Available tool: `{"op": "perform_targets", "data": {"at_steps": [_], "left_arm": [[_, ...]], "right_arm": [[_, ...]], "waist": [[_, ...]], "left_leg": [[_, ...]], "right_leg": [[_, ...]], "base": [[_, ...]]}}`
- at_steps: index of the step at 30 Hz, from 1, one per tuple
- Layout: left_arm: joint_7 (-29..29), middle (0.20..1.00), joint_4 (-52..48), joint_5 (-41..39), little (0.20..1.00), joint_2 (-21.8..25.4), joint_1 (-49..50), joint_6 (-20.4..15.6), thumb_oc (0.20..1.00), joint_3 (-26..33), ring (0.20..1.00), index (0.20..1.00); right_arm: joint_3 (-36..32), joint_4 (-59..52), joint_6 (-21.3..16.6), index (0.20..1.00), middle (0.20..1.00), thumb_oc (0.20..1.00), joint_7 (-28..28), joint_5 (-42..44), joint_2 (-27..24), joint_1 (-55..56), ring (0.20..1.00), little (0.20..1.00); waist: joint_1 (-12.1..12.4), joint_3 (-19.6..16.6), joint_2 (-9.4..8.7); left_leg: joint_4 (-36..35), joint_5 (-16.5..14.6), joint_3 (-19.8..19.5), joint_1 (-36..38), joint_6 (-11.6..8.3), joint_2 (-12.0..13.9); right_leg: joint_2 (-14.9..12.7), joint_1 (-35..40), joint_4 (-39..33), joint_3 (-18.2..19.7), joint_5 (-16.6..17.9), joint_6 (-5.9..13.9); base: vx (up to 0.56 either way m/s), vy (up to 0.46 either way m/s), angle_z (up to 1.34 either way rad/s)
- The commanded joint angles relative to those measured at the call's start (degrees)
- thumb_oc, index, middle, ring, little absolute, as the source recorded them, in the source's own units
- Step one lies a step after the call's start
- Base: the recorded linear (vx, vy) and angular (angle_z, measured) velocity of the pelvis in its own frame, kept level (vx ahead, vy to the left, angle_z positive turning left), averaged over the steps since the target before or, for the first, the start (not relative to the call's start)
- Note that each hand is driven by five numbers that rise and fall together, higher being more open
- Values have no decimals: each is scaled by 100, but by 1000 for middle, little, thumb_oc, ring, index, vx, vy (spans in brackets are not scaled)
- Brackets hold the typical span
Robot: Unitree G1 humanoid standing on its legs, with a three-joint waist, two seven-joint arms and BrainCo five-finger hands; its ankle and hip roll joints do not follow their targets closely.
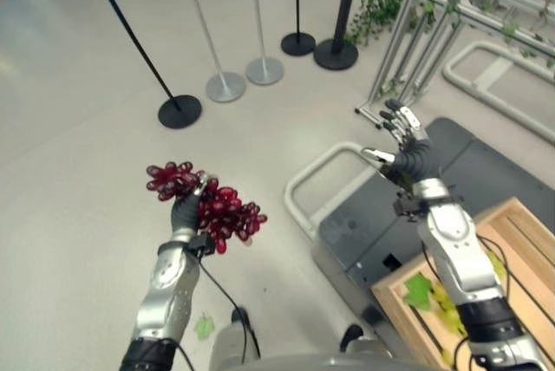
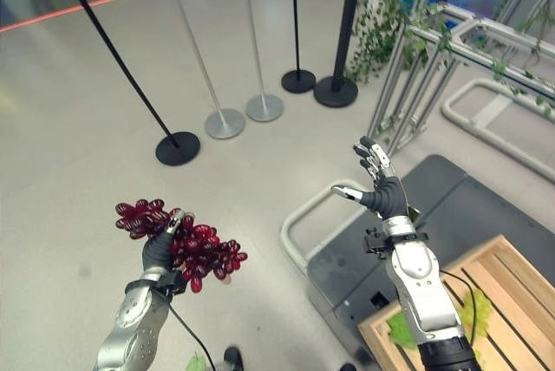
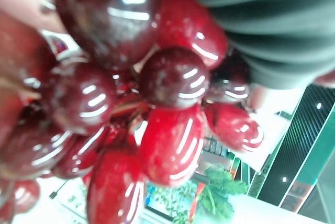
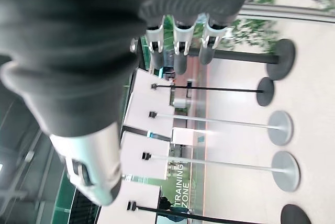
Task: Pick up the fruits from the basket on one side to the basket on the other side
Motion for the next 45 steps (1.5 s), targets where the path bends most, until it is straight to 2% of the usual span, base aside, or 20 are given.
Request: {"op": "perform_targets", "data": {"at_steps": [1,6,7,8,10,12,13,16,19,20,27,28,29,30,34,40,41,43,44,45], "left_arm": [[-34,200,-732,270,200,274,-143,-374,200,313,200,200],[164,200,-862,575,200,549,-263,-400,200,443,200,200],[224,200,-849,656,200,590,-331,-433,200,434,200,200],[261,200,-784,637,200,603,-419,-489,200,287,200,200],[246,200,-762,657,200,628,-462,-484,200,238,200,200],[160,200,-724,751,200,618,-505,-407,200,85,200,200],[162,200,-725,753,200,618,-510,-405,200,84,200,200],[91,200,-664,780,200,521,-532,-384,200,-20,200,200],[60,200,-594,698,200,437,-538,-371,200,-72,200,200],[-18,200,-657,677,200,367,-527,-413,200,-39,200,200],[45,200,-866,478,200,424,-295,-497,200,246,200,200],[86,200,-868,417,200,375,-321,-504,200,268,200,200],[87,200,-871,417,200,373,-324,-501,200,270,200,200],[104,200,-846,386,200,319,-336,-485,200,268,200,200],[68,200,-867,346,200,304,-165,-489,200,359,200,200],[105,200,-979,303,200,317,-85,-448,200,472,200,200],[44,200,-954,319,200,326,-148,-417,200,435,200,200],[51,200,-916,318,200,379,-198,-455,200,427,200,200],[4,200,-993,363,200,406,-187,-391,200,402,200,200],[-81,200,-1118,340,200,438,-146,-362,200,397,200,200]], "right_arm": [[1,-225,-349,1000,1000,1000,-57,283,64,-234,1000,1000],[131,-206,-330,1000,1000,1000,-75,425,376,-366,1000,1000],[127,-183,-347,1000,1000,1000,-110,410,418,-377,1000,1000],[143,-119,-330,1000,1000,1000,-160,385,454,-421,1000,1000],[104,-144,-344,1000,1000,1000,-174,370,457,-350,1000,1000],[6,-155,-344,1000,1000,1000,-135,358,428,-180,1000,1000],[3,-153,-347,1000,1000,1000,-134,359,428,-183,1000,1000],[-55,-149,-383,1000,1000,1000,-152,274,356,-135,1000,1000],[-31,-158,-410,1000,1000,1000,-149,300,293,-74,1000,1000],[-13,-211,-369,1000,1000,1000,-85,338,260,-92,1000,1000],[172,-184,-374,1000,1000,1000,-46,484,228,-291,1000,1000],[110,-151,-385,1000,1000,1000,-146,425,189,-293,1000,1000],[109,-148,-387,1000,1000,1000,-147,425,187,-299,1000,1000],[60,-108,-364,1000,1000,1000,-243,383,146,-284,1000,1000],[31,-48,-305,1000,1000,1000,-230,349,123,-201,1000,1000],[-115,-22,-372,1000,1000,1000,-226,327,61,-153,1000,1000],[-190,-65,-366,1000,1000,1000,-230,308,19,-76,1000,1000],[-134,-93,-406,1000,1000,1000,-238,316,12,-74,1000,1000],[-225,-153,-363,1000,1000,1000,-263,298,58,39,1000,1000],[-247,-183,-273,1000,1000,1000,-200,360,108,92,1000,1000]], "waist": [[122,-294,-129],[263,-159,-514],[234,-142,-516],[74,-126,-471],[64,-134,-455],[-7,-221,-472],[-24,-235,-475],[-129,-309,-552],[-108,-247,-563],[-131,-182,-463],[109,-28,-300],[85,55,-232],[69,51,-228],[-81,90,-153],[-36,-3,-91],[-9,-57,-142],[-52,-116,-158],[-90,-181,-171],[4,-201,-107],[-4,-205,-155]], "left_leg": [[330,-988,-78,570,-413,559],[-152,-836,-275,393,-134,86],[-212,-820,-405,337,-72,-27],[-316,-772,-676,275,44,-258],[-364,-691,-784,213,93,-379],[-791,-374,-1349,198,205,-766],[-821,-326,-1366,177,204,-776],[-1051,-124,-2043,181,331,-1283],[-964,-89,-2300,151,336,-1576],[-977,-112,-2525,149,296,-1569],[-821,-39,-2780,-182,247,-1652],[-624,-44,-2341,-421,110,-1431],[-619,-17,-2357,-449,106,-1438],[-342,-206,-1206,-444,124,-970],[-421,-84,-921,-359,-35,-470],[-372,275,-252,-78,-416,724],[58,186,328,-65,-479,830],[347,-226,673,0,-453,803],[-405,347,773,-70,-544,807],[-147,91,504,-27,-492,664]], "right_leg": [[85,-642,-210,-49,-364,122],[-241,-957,-327,123,337,396],[-253,-1027,-339,439,347,481],[-27,-1208,-149,1548,213,542],[150,-1175,-26,1981,-12,509],[829,-1219,218,2862,-428,217],[820,-1245,216,2846,-409,214],[1915,-1437,190,3863,-800,-222],[2107,-1412,304,4166,-816,-378],[1856,-1352,12,4263,-799,-220],[1611,-1451,-279,4070,-572,-216],[1386,-1407,-238,3769,-695,-166],[1381,-1425,-242,3754,-675,-162],[1125,-1337,-167,3199,-750,-92],[858,-1181,-238,2760,-679,-12],[324,-857,-265,1976,-677,231],[169,-667,-303,1572,-620,253],[41,-575,-199,1268,-644,321],[61,-403,-304,1119,-619,405],[-30,-373,-206,1085,-570,369]], "base": [[-54,209,93],[-124,273,65],[-68,439,77],[31,331,70],[76,282,79],[125,284,114],[80,171,106],[99,165,115],[23,37,172],[-16,-36,115],[-42,-28,47],[-33,8,65],[-32,50,128],[-53,27,143],[10,99,125],[5,167,84],[19,150,65],[99,144,138],[149,267,157],[177,320,97]]}}
